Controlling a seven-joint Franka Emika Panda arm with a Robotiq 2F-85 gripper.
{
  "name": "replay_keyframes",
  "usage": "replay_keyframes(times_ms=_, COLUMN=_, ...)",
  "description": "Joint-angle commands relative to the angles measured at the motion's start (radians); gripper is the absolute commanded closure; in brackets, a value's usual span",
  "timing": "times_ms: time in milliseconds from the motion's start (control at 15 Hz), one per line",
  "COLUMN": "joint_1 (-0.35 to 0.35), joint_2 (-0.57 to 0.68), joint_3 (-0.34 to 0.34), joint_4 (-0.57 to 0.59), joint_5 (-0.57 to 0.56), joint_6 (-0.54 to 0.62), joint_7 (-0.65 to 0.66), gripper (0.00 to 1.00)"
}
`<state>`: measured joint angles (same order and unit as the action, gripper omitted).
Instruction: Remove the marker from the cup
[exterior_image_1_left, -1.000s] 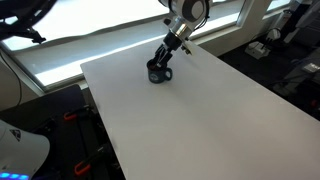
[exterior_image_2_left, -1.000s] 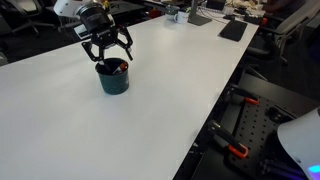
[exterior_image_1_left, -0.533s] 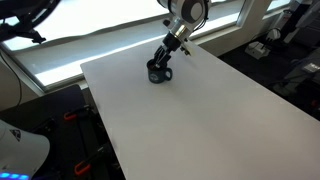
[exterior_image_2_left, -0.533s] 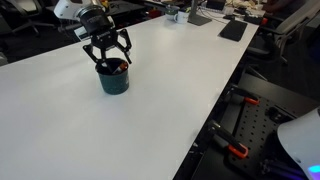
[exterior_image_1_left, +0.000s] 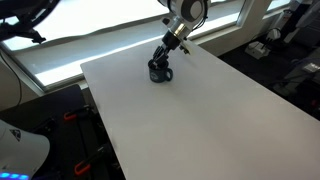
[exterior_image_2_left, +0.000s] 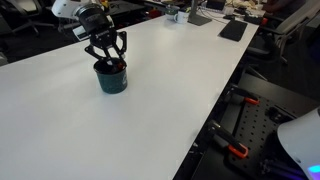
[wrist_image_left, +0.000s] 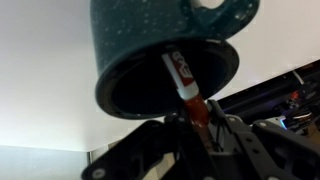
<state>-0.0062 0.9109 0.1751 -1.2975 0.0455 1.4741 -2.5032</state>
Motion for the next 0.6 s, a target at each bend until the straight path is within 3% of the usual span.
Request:
replay_keyframes(times_ms=0, joint_1=0.002, joint_2=0.001, joint_3=0.005, joint_4=0.011, joint_5=0.004, joint_6=-0.015, joint_7=-0.004, gripper=0.95)
replay_keyframes(times_ms=533, joint_1=0.005, joint_2=-0.004, joint_3=-0.001, joint_4=0.011, joint_5=0.013, joint_6=-0.011, joint_7=0.042, gripper=0.96)
